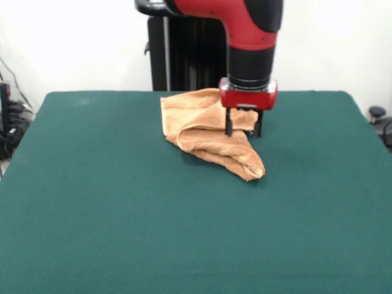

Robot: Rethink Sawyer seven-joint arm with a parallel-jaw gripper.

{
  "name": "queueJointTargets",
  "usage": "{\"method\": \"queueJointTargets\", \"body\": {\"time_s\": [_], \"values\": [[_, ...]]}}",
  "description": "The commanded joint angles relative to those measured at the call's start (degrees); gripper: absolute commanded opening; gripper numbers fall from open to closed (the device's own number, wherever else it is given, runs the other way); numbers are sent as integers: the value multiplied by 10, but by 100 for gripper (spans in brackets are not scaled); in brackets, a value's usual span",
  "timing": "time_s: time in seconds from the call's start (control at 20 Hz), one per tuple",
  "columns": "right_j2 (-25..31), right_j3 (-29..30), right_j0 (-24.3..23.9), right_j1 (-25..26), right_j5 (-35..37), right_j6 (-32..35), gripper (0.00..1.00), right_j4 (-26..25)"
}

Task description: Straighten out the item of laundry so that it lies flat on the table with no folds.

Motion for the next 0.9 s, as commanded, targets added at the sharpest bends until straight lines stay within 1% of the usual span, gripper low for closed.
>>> {"method": "queueJointTargets", "body": {"time_s": [0.05,0.2,0.55,0.7,0.9], "values": [[28,-62,-12,5,83,38,100,-23],[33,-76,-24,16,85,33,100,-34],[43,-88,-48,33,73,31,100,-60],[44,-93,-59,31,82,25,100,-70],[41,-93,-69,15,96,23,100,-86]]}}
